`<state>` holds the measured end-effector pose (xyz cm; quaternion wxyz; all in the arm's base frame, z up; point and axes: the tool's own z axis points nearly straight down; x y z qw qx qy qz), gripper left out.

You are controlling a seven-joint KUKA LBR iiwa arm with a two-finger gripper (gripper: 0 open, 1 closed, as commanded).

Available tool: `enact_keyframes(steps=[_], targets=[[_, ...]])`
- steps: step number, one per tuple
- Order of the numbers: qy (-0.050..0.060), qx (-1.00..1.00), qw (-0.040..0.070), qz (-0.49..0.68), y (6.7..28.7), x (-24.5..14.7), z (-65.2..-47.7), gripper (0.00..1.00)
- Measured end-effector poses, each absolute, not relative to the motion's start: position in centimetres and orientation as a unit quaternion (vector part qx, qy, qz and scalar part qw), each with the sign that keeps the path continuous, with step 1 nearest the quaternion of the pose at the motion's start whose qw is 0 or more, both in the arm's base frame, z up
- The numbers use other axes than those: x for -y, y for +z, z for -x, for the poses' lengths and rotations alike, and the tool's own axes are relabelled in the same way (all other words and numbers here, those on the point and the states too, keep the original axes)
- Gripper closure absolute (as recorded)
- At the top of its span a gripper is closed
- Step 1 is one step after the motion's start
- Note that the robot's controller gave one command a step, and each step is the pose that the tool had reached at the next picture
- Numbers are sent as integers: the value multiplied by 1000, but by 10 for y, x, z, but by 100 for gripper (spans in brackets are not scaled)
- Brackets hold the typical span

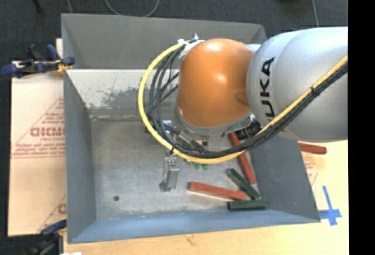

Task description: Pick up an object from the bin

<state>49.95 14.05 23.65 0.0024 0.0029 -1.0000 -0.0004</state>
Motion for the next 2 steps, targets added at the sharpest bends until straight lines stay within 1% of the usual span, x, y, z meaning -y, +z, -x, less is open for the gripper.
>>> enact_keyframes(steps=[1, 2], targets=[[2, 1000, 3, -23, 160, -64, -489, 0], [0, 998, 2, 60, 80, -23, -494, 0]])
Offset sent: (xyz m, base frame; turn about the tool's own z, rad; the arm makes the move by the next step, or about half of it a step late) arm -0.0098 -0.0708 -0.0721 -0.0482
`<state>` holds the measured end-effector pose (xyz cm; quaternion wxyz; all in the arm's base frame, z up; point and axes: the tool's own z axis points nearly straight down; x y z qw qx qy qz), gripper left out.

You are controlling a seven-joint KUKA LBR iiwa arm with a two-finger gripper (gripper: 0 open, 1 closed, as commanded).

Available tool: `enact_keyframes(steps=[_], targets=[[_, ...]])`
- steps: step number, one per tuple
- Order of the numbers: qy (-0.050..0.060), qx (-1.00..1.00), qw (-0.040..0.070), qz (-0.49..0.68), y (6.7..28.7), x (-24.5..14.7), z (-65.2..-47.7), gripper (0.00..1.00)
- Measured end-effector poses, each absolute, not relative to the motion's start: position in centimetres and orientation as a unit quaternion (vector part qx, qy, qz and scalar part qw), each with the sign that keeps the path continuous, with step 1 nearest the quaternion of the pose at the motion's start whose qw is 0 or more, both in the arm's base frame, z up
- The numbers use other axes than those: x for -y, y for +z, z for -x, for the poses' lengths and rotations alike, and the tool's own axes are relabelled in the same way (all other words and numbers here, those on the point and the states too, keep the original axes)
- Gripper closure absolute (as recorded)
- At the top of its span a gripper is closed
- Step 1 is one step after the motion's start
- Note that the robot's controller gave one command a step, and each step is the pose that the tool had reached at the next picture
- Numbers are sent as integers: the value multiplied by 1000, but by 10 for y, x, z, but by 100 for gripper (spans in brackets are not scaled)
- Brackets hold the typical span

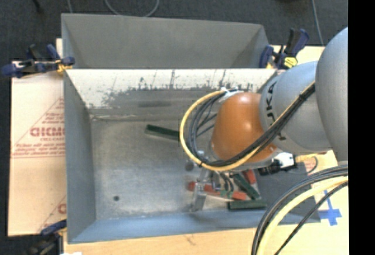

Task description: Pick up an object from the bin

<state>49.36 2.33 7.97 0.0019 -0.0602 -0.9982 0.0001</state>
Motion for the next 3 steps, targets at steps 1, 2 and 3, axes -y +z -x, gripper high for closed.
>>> enact_keyframes(steps=[1, 2, 3], targets=[[2, 999, 0, 52, 70, 41, -490, 0], [0, 999, 0, 52, 70, 36, -490, 100], [1, 999, -5, 49, 211, 39, -497, 100]])
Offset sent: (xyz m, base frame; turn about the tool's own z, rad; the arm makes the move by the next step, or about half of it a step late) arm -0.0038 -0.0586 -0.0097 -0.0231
